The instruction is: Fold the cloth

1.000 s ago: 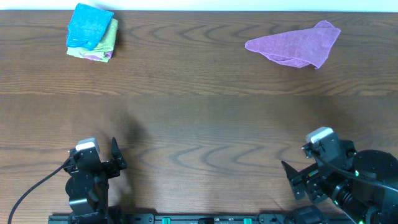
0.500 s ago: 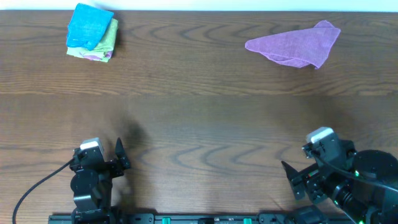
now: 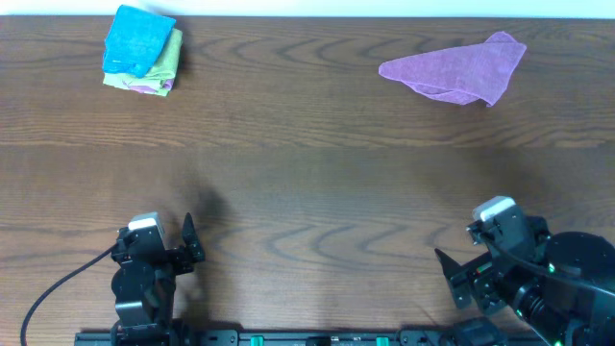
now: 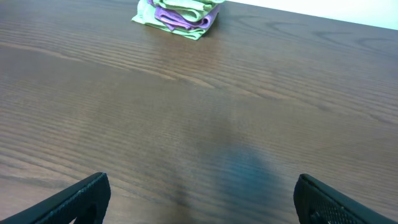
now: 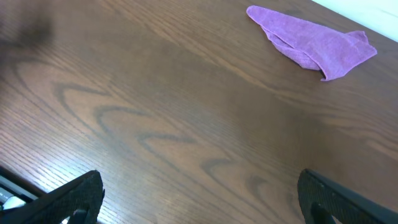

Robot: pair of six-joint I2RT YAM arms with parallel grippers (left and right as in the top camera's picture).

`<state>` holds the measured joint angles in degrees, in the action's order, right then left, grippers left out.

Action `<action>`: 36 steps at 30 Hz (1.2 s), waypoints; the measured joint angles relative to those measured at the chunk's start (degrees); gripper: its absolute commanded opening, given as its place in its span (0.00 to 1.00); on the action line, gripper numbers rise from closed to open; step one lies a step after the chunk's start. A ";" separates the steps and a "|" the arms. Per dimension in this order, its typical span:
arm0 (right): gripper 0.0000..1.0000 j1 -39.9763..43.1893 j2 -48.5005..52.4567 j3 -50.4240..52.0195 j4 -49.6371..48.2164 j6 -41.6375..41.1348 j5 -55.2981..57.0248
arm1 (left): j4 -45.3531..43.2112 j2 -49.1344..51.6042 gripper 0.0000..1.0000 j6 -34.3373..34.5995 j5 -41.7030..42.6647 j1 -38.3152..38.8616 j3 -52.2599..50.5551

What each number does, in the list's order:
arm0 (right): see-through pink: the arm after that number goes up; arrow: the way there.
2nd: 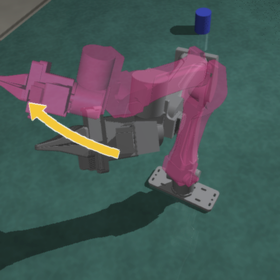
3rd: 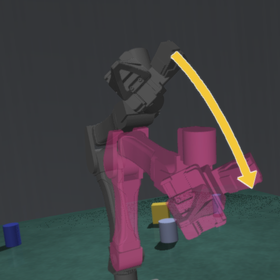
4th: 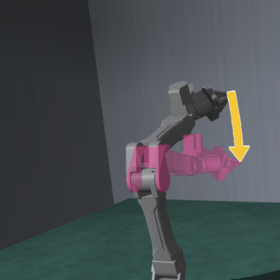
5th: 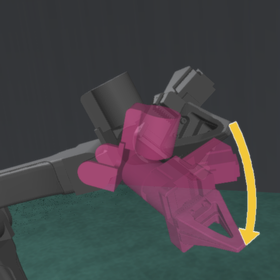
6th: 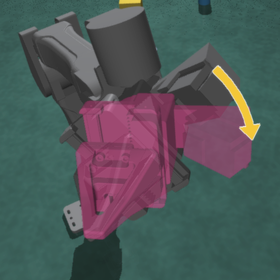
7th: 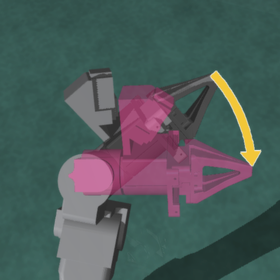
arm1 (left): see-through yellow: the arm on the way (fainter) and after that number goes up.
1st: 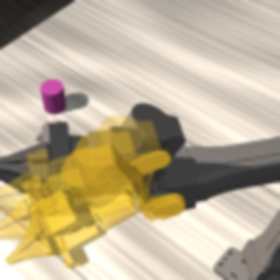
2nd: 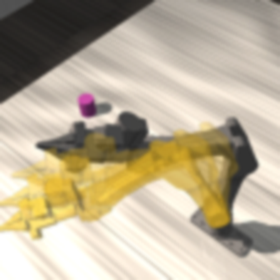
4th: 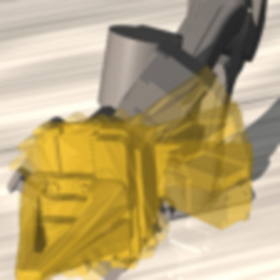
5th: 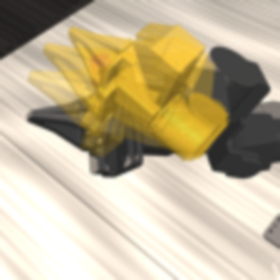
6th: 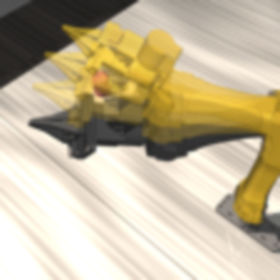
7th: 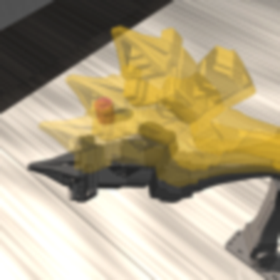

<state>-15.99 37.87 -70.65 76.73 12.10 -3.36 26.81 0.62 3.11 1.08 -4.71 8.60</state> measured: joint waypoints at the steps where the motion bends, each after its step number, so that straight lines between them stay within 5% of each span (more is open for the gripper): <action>1: 0.99 0.00 0.00 0.00 -0.02 0.00 0.00 | 0.00 0.00 0.95 0.00 0.02 0.00 0.00; 24: 0.99 3.91 -2.40 1.81 -5.05 0.09 0.52 | -0.02 0.00 0.95 0.00 0.00 0.00 0.00; 36: 0.99 11.17 -28.57 31.58 -26.40 0.07 -4.74 | -0.09 0.00 0.95 -0.13 0.02 0.00 0.00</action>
<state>-4.82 9.30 -39.07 50.33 12.16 -8.10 26.72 0.62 2.98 1.10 -4.71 8.60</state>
